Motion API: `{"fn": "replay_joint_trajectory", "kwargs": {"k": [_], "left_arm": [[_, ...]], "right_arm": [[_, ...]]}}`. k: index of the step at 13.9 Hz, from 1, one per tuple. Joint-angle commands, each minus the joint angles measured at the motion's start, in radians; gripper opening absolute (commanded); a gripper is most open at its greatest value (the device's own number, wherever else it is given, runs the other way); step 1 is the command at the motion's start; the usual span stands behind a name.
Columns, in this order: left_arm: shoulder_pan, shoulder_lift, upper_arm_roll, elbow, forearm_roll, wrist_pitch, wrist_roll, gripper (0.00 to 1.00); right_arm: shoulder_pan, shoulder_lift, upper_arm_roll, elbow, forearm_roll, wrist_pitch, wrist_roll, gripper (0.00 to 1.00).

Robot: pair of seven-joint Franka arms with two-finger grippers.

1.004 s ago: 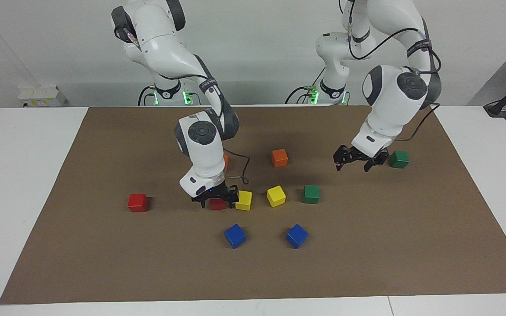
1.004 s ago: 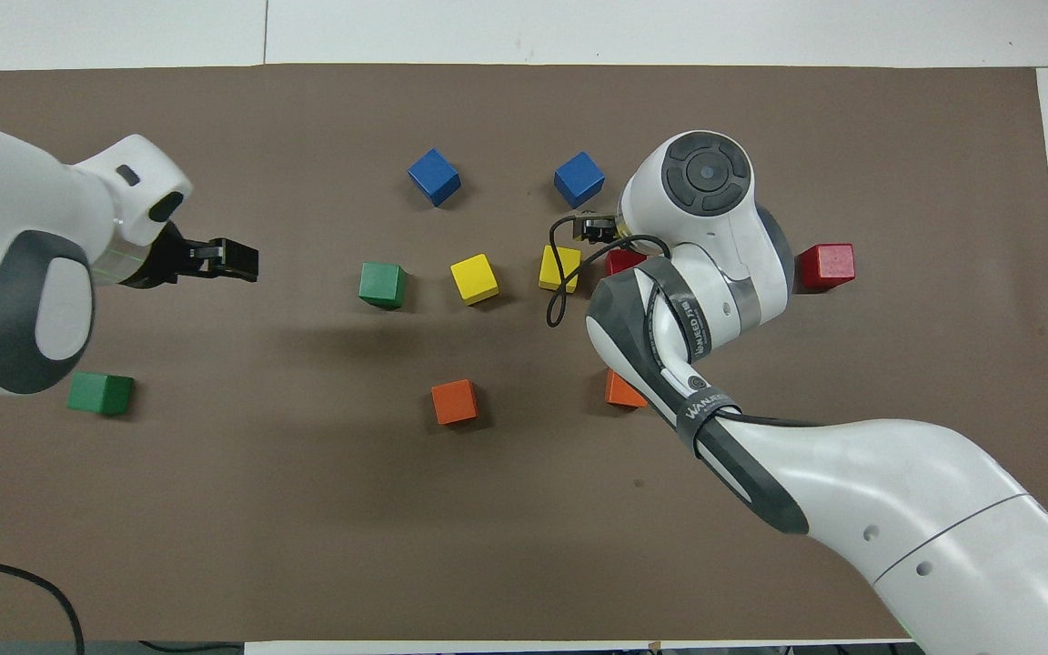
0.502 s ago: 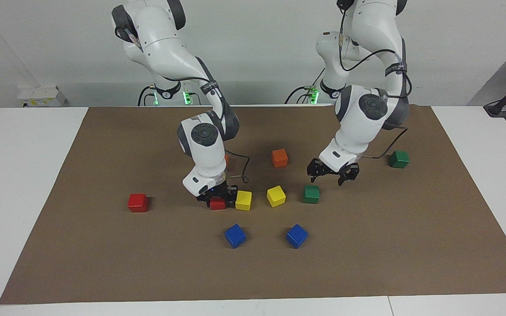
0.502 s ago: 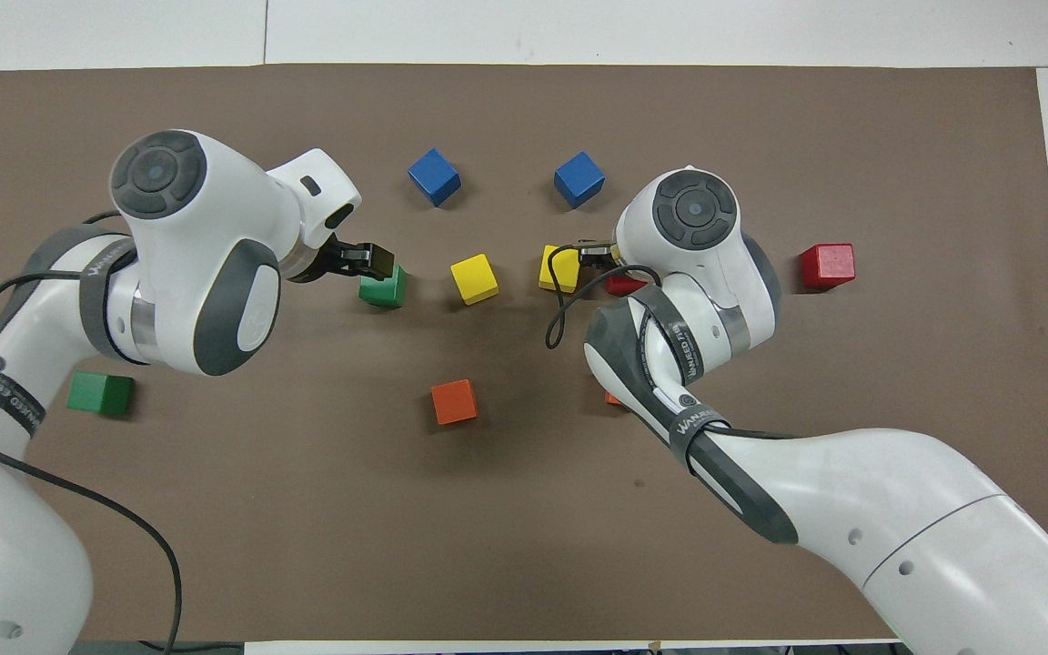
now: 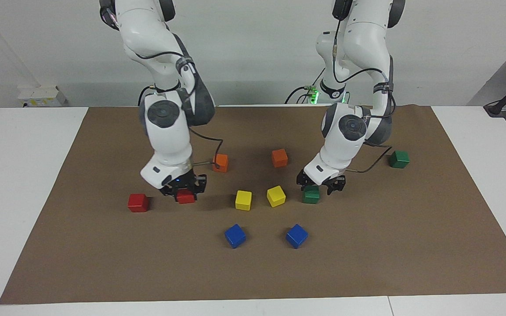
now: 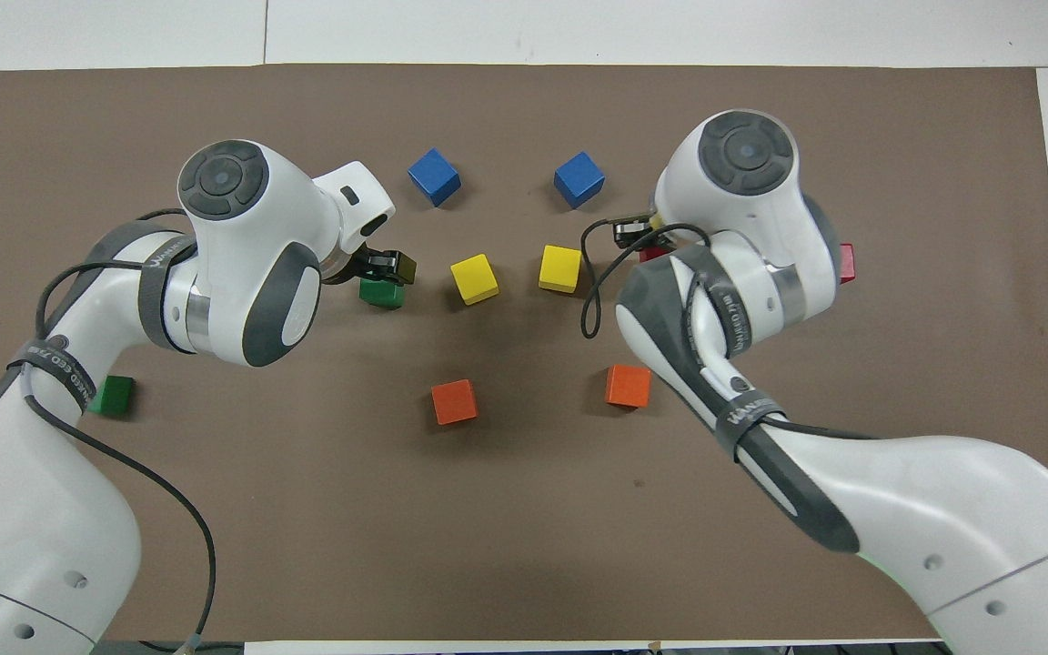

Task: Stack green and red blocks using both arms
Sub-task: 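Lift green with the left gripper while the right gripper carries red outward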

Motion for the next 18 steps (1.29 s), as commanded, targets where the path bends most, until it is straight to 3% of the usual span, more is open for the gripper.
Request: {"fn": "replay_joint_trajectory", "kwargs": {"k": [1, 4, 8, 10, 11, 13, 14, 18], "left_arm": [[-0.03, 0.028, 0.017, 0.015, 0.04, 0.02, 0.006, 1.0], [-0.03, 0.04, 0.017, 0.007, 0.04, 0.023, 0.027, 1.0], [-0.03, 0.037, 0.017, -0.03, 0.04, 0.062, 0.032, 0.99], [-0.03, 0.035, 0.017, -0.036, 0.039, 0.069, 0.032, 0.79], [-0.03, 0.034, 0.017, -0.04, 0.039, 0.068, 0.032, 0.6], [-0.033, 0.031, 0.017, -0.04, 0.039, 0.045, 0.03, 0.05], [-0.031, 0.029, 0.019, -0.031, 0.039, 0.019, 0.032, 0.0], [-0.017, 0.025, 0.017, 0.015, 0.023, -0.054, 0.029, 0.0]], "right_arm": [[-0.124, -0.021, 0.017, -0.03, 0.004, 0.003, -0.128, 0.0], [-0.204, -0.036, 0.018, -0.102, 0.015, 0.102, -0.186, 0.0], [-0.216, -0.05, 0.017, -0.206, 0.054, 0.224, -0.206, 0.0], [-0.21, -0.05, 0.017, -0.211, 0.059, 0.224, -0.171, 0.0], [-0.207, -0.052, 0.017, -0.222, 0.059, 0.224, -0.148, 0.0], [-0.207, -0.064, 0.017, -0.252, 0.059, 0.229, -0.139, 0.0], [-0.212, -0.069, 0.017, -0.258, 0.059, 0.229, -0.14, 0.0], [-0.238, -0.078, 0.017, -0.285, 0.061, 0.229, -0.143, 0.0]]}}
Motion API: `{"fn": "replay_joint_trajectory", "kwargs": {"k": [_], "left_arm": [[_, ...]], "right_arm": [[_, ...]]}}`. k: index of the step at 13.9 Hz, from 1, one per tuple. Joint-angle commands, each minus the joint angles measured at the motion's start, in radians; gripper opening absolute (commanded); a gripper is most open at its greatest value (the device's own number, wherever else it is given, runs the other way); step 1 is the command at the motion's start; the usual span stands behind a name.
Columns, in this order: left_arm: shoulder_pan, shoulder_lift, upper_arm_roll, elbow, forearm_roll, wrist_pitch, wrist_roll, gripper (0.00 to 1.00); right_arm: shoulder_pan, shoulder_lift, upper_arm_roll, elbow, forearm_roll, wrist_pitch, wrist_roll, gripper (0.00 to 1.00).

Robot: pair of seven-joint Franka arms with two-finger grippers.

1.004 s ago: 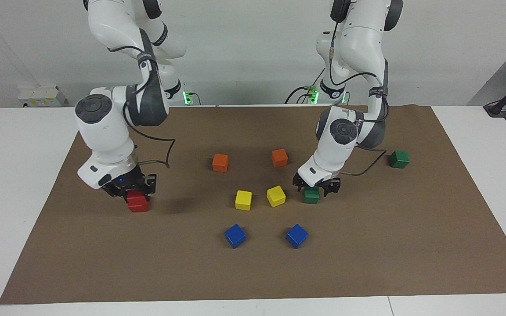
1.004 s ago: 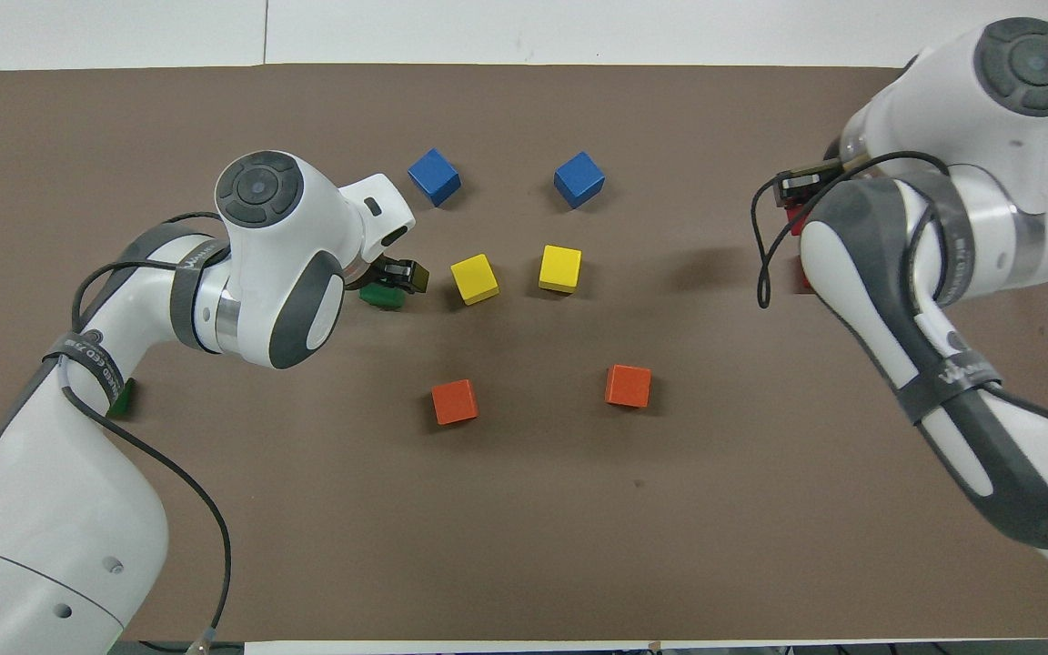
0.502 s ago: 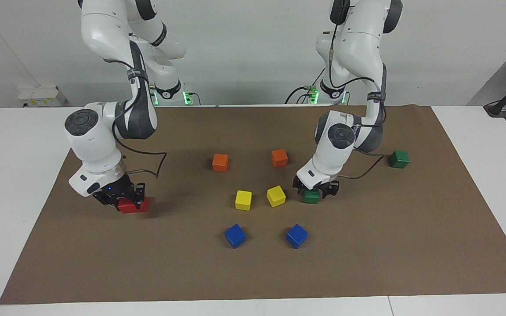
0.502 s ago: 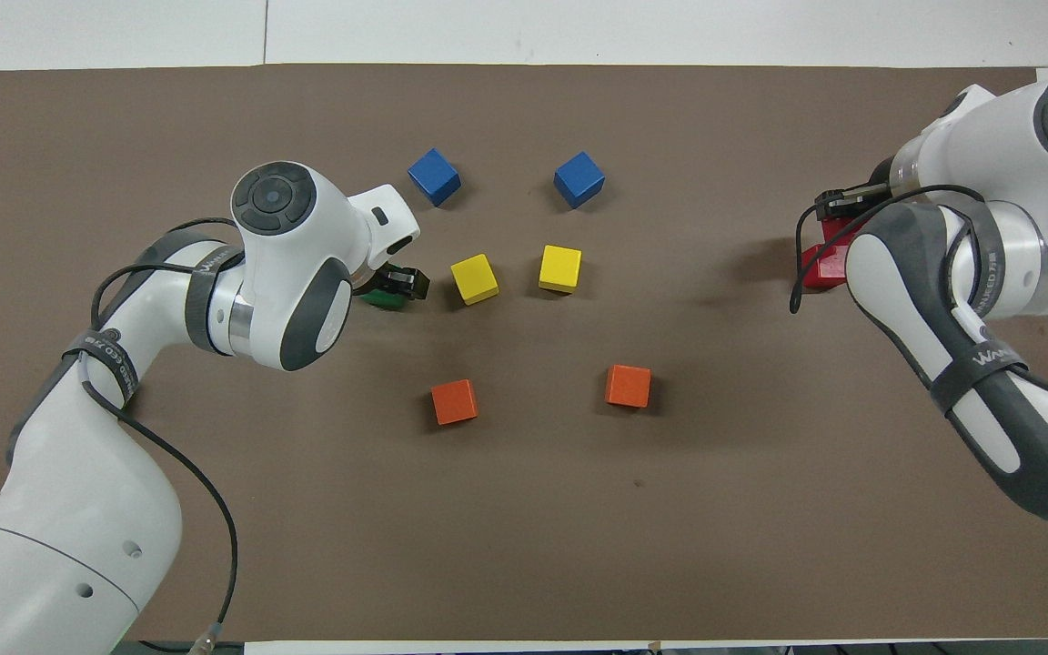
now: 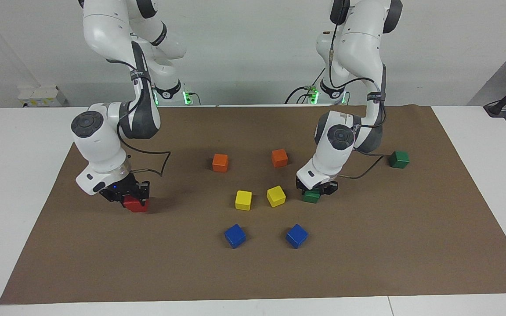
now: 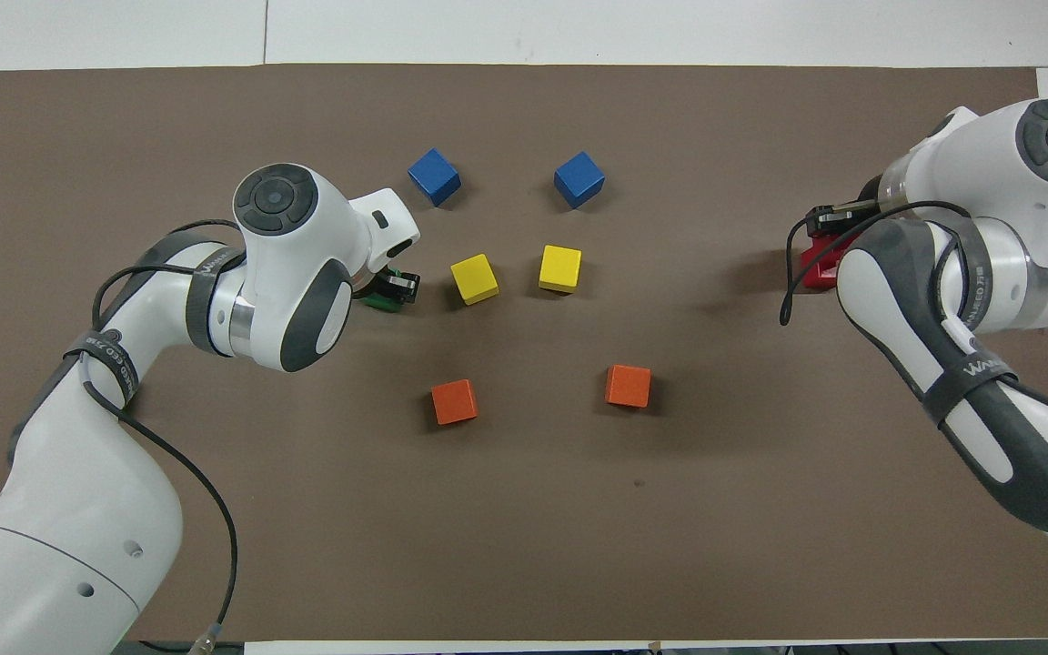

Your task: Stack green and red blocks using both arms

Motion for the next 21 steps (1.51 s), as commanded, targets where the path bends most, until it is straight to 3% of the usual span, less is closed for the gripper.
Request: {"fn": "replay_joint_trajectory", "kwargs": {"k": [1, 6, 11, 14, 18, 21], "left_arm": [[0.016, -0.03, 0.015, 0.059, -0.009, -0.116, 0.003, 0.0], [0.207, -0.258, 0.016, 0.045, -0.053, -0.362, 0.046, 0.0], [0.423, -0.372, 0.02, 0.0, -0.053, -0.482, 0.329, 0.0], [0.549, -0.43, 0.021, -0.118, -0.052, -0.419, 0.475, 0.0], [0.626, -0.512, 0.021, -0.365, -0.052, -0.151, 0.57, 0.0], [0.632, -0.507, 0.021, -0.41, -0.049, -0.112, 0.578, 0.0]], "right_arm": [[-0.026, -0.043, 0.008, -0.054, 0.018, 0.021, 0.009, 0.0], [-0.037, -0.045, 0.008, -0.061, 0.026, 0.021, 0.029, 0.0], [-0.032, -0.055, 0.008, -0.097, 0.034, 0.059, 0.056, 0.0], [-0.028, -0.064, 0.008, -0.14, 0.034, 0.117, 0.055, 0.0], [-0.024, -0.068, 0.008, -0.147, 0.034, 0.116, 0.055, 0.0], [-0.024, -0.068, 0.008, -0.15, 0.034, 0.116, 0.056, 0.0]]}}
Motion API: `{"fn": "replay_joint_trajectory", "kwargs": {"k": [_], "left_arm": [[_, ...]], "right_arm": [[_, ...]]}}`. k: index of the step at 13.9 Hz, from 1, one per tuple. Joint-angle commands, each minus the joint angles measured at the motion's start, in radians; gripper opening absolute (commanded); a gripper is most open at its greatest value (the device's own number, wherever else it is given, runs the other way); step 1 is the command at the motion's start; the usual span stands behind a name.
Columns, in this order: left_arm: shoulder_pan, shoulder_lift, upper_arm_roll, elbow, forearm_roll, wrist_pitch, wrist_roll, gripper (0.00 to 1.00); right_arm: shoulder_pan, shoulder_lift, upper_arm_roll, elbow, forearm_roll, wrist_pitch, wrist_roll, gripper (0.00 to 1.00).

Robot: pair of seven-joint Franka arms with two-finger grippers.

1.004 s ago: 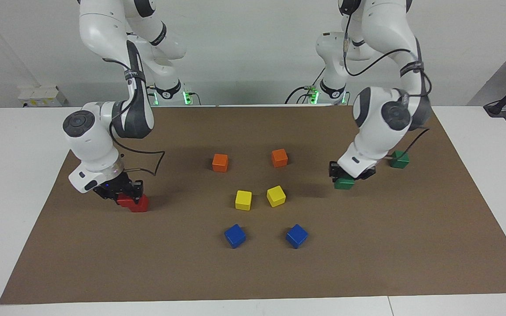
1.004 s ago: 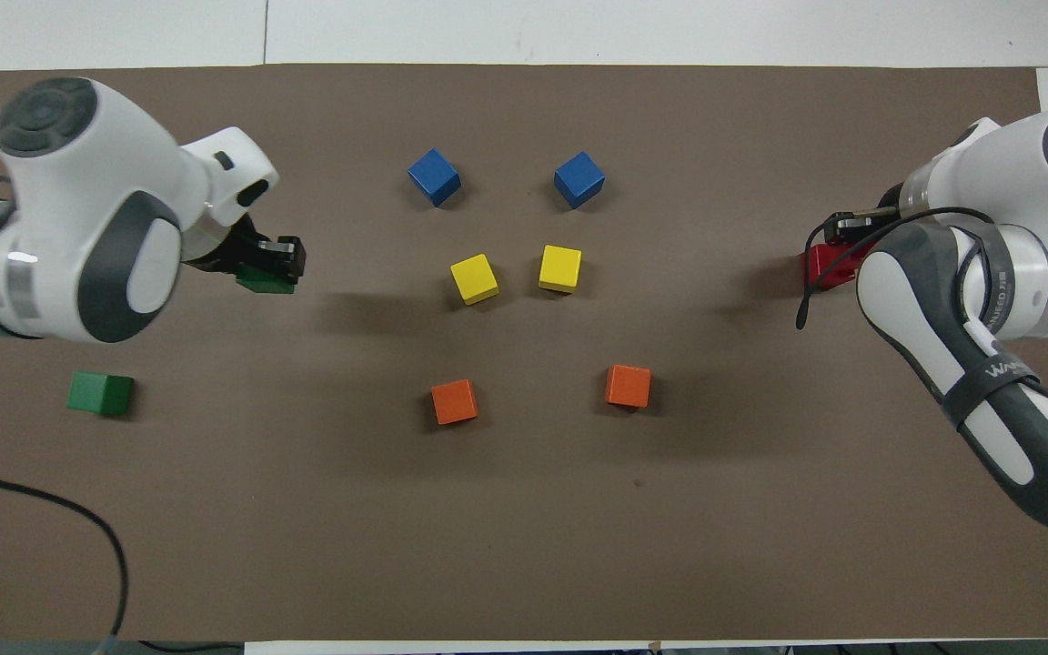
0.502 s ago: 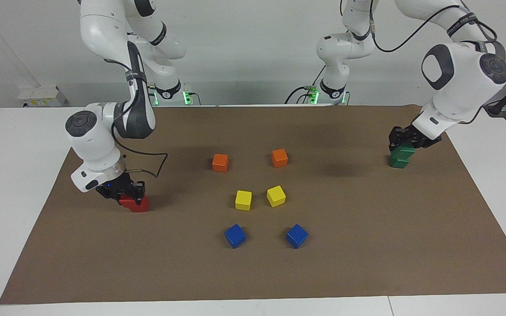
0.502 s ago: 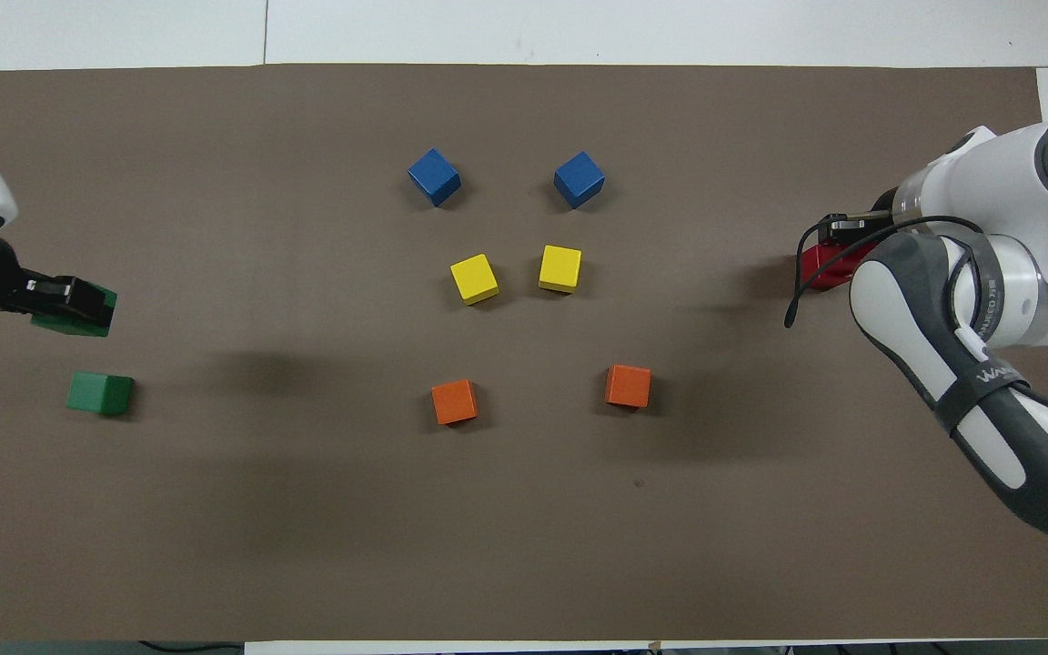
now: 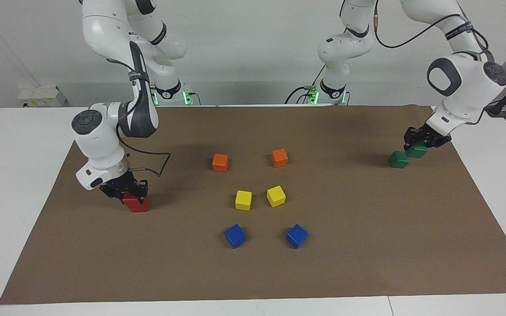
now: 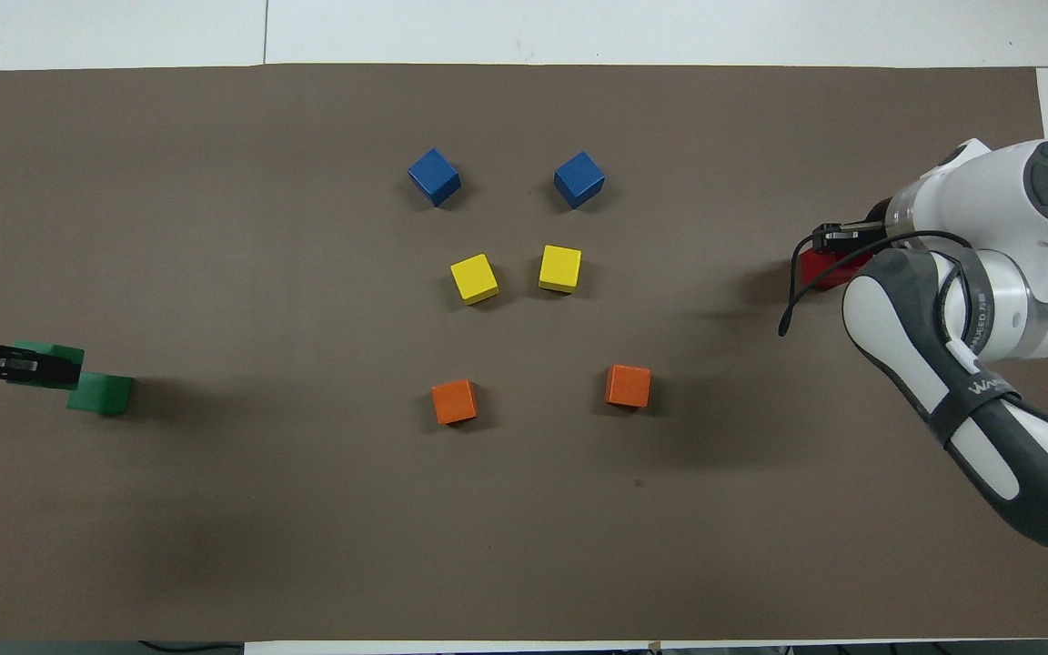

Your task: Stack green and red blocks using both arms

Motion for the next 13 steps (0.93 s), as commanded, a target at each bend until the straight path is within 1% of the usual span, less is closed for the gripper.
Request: {"fn": "replay_joint_trajectory", "kwargs": {"k": [1, 3, 5, 6, 7, 8, 9, 10, 13], "left_arm": [[0.027, -0.049, -0.011, -0.086, -0.009, 0.076, 0.02, 0.0], [0.03, -0.051, -0.011, -0.131, -0.007, 0.139, 0.023, 0.0], [0.031, -0.052, -0.009, -0.146, -0.004, 0.166, 0.023, 0.0], [0.031, -0.052, -0.009, -0.148, -0.004, 0.176, 0.022, 0.0], [0.031, -0.052, -0.009, -0.154, -0.004, 0.185, 0.02, 0.0], [0.031, -0.054, -0.009, -0.166, -0.004, 0.203, 0.02, 0.0], [0.031, -0.054, -0.009, -0.18, -0.004, 0.225, 0.02, 0.0], [0.031, -0.054, -0.009, -0.189, -0.004, 0.242, 0.02, 0.0], [0.031, -0.052, -0.009, -0.205, -0.004, 0.266, 0.02, 0.0]], "right_arm": [[-0.004, -0.03, 0.005, -0.041, 0.017, 0.021, 0.011, 0.0], [-0.004, -0.03, 0.005, -0.041, 0.017, 0.023, 0.011, 0.0], [-0.004, -0.03, 0.005, -0.039, 0.017, 0.027, 0.011, 0.0], [-0.002, -0.029, 0.004, -0.039, 0.017, 0.029, 0.011, 0.07], [-0.002, -0.029, 0.004, -0.038, 0.017, 0.029, 0.009, 0.5], [-0.002, -0.029, 0.004, -0.038, 0.017, 0.03, 0.009, 0.8], [-0.003, -0.029, 0.004, -0.036, 0.017, 0.03, 0.006, 0.97], [-0.004, -0.029, 0.004, -0.036, 0.017, 0.03, 0.005, 1.0], [-0.004, -0.029, 0.004, -0.033, 0.017, 0.03, 0.008, 1.0]]}}
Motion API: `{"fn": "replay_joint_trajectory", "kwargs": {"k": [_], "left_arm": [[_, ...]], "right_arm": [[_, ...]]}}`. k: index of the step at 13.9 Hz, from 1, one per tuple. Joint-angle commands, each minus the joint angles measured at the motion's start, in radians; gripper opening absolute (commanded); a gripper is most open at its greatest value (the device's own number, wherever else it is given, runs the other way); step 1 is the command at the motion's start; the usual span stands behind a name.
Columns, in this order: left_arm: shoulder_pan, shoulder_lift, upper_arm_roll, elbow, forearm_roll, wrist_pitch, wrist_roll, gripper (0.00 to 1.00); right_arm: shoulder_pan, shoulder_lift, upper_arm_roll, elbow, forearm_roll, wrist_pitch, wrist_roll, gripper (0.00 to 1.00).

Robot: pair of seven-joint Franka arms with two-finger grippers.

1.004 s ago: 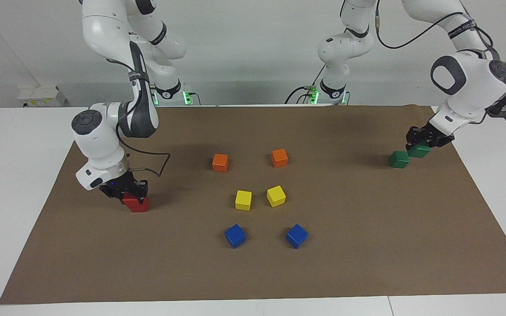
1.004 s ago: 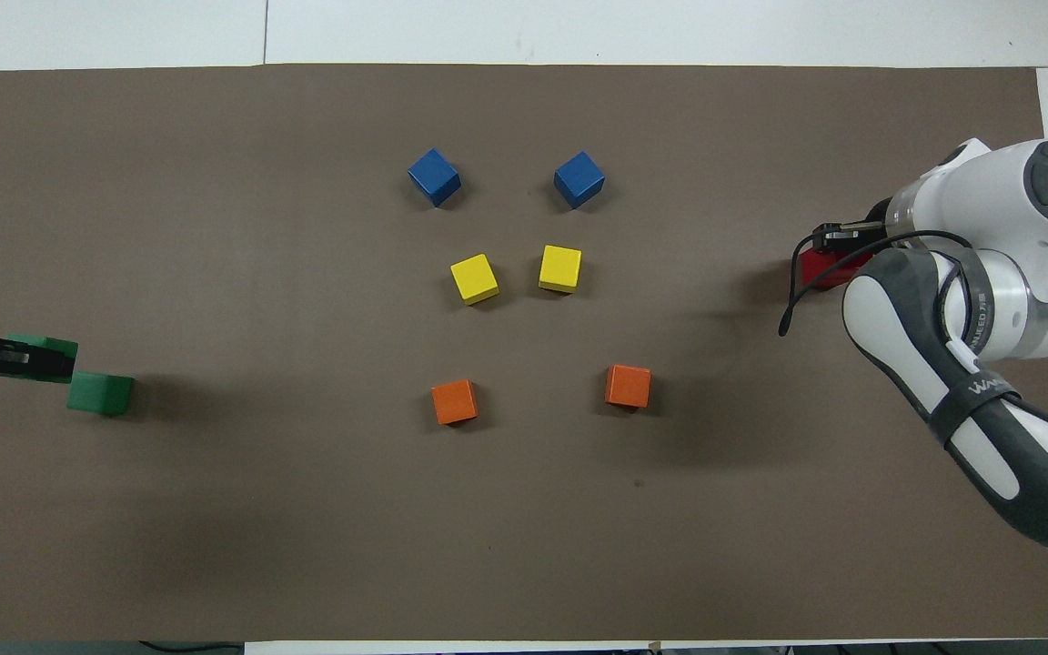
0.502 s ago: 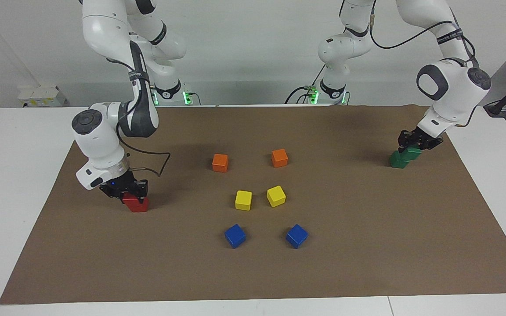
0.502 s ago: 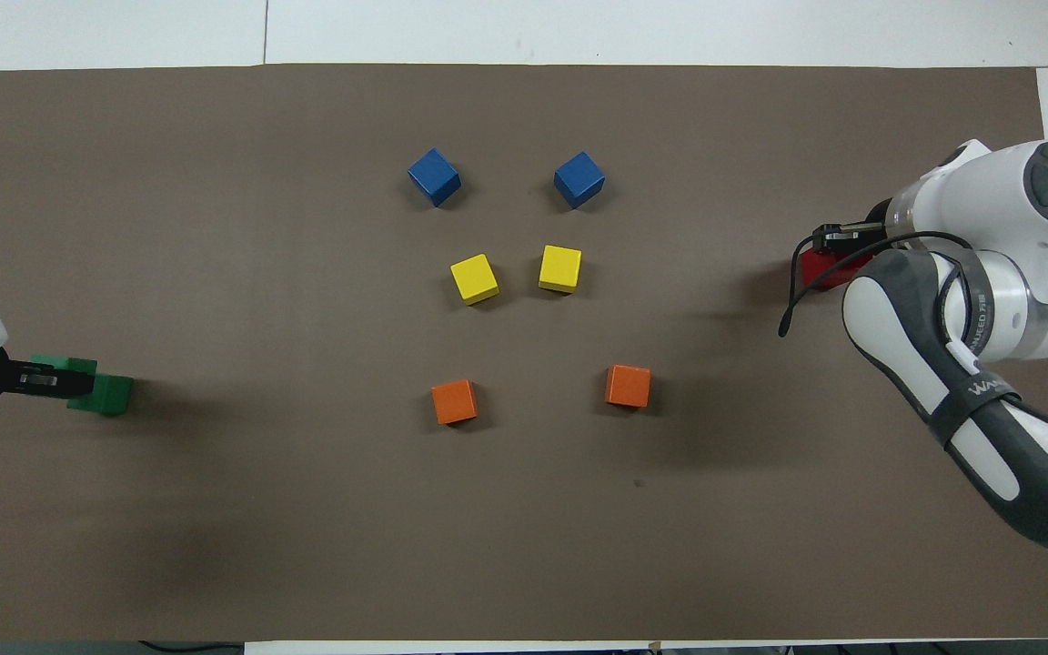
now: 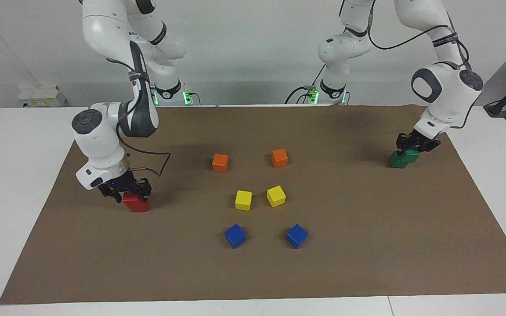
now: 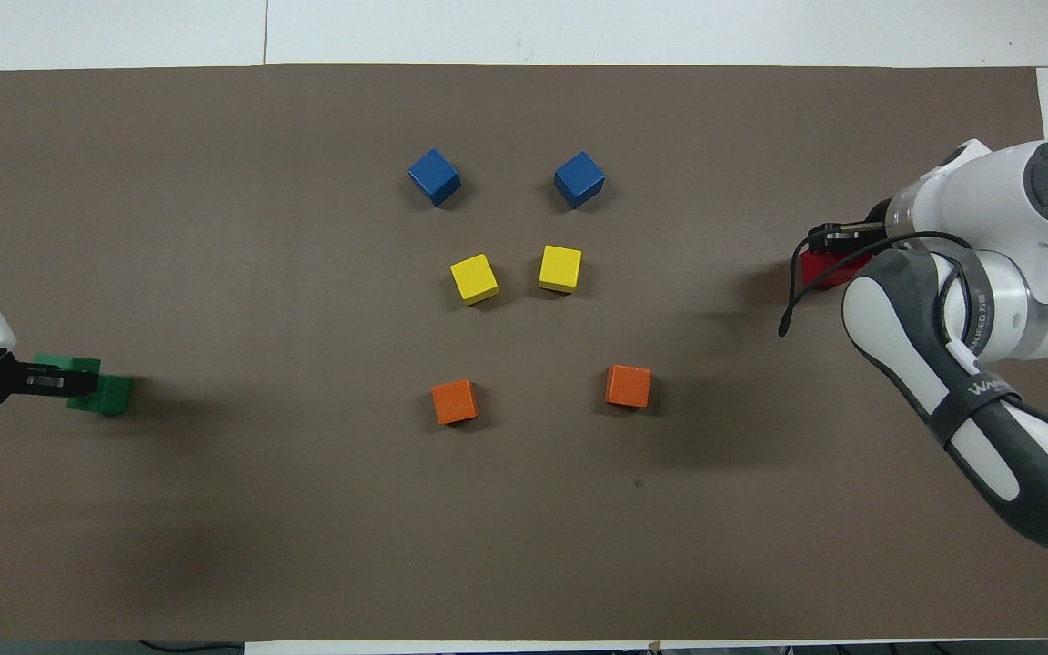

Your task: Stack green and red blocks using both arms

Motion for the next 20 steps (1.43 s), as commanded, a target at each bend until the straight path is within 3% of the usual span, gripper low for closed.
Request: {"fn": "replay_joint_trajectory", "kwargs": {"k": [1, 3, 6, 8, 13, 14, 15, 16, 20], "left_arm": [[0.021, -0.038, -0.01, -0.048, -0.004, 0.044, 0.017, 0.0], [0.033, -0.033, -0.01, -0.052, 0.013, 0.053, 0.015, 0.0], [0.035, -0.029, -0.01, -0.064, 0.024, 0.078, 0.014, 0.0], [0.035, -0.03, -0.01, -0.07, 0.024, 0.082, 0.011, 0.0], [0.035, -0.024, -0.01, -0.073, 0.025, 0.092, 0.014, 0.0], [0.033, -0.024, -0.01, -0.073, 0.028, 0.093, 0.015, 0.1], [0.033, -0.024, -0.01, -0.073, 0.042, 0.092, 0.018, 0.82], [0.035, -0.024, -0.01, -0.07, 0.045, 0.09, 0.018, 1.0], [0.032, -0.016, -0.011, -0.032, 0.045, 0.035, 0.005, 1.0]], "right_arm": [[-0.004, -0.025, 0.004, -0.026, 0.017, 0.025, 0.009, 1.0], [-0.002, -0.026, 0.005, 0.006, 0.017, -0.011, 0.008, 1.0], [0.009, -0.051, 0.027, 0.128, 0.015, -0.19, 0.004, 1.0], [0.019, -0.101, 0.051, 0.196, 0.015, -0.316, 0.004, 1.0], [0.021, -0.279, 0.074, 0.202, 0.017, -0.508, 0.0, 1.0], [0.021, -0.305, 0.074, 0.209, 0.017, -0.554, -0.003, 1.0], [0.018, -0.332, 0.073, 0.21, 0.018, -0.599, -0.015, 1.0], [0.015, -0.361, 0.071, 0.215, 0.018, -0.64, -0.028, 1.0], [0.007, -0.405, 0.065, 0.227, 0.02, -0.717, -0.028, 1.0]]}}
